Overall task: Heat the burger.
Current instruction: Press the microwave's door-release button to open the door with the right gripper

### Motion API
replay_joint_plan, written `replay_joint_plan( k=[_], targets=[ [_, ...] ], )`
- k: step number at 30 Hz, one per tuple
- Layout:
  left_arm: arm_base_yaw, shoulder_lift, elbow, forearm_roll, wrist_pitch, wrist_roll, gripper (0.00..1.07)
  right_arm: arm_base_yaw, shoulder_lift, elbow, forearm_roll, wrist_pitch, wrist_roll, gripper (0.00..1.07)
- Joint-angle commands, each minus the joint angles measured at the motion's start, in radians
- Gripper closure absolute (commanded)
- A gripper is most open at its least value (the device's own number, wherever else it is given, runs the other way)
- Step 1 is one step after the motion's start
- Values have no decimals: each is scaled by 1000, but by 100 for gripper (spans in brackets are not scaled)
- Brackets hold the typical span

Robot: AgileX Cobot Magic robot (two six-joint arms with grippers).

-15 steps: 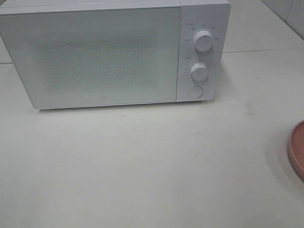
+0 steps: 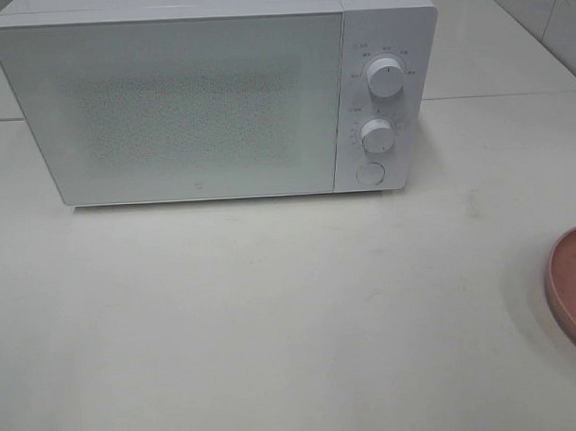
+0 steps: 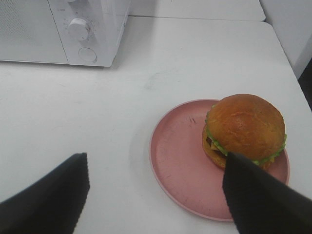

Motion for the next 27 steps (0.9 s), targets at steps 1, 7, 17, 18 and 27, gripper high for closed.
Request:
replay_joint_plan(
  k=[1,7,17,18,27],
  targets=[
    [1,-22,0,-7,-15,2,9,0,-30,-3,-5,-22,3,33],
    [1,-22,0,-7,-15,2,9,0,35,-36,-3,-53,3,33],
    [1,-22,0,-7,-15,2,9,0,227,-41,-3,-177,3,33],
    [1,-22,0,-7,-15,2,9,0,242,-40,-3,-188,3,33],
    [1,-22,0,-7,-15,2,9,0,399,-36,-3,-320,3,33]
  ],
)
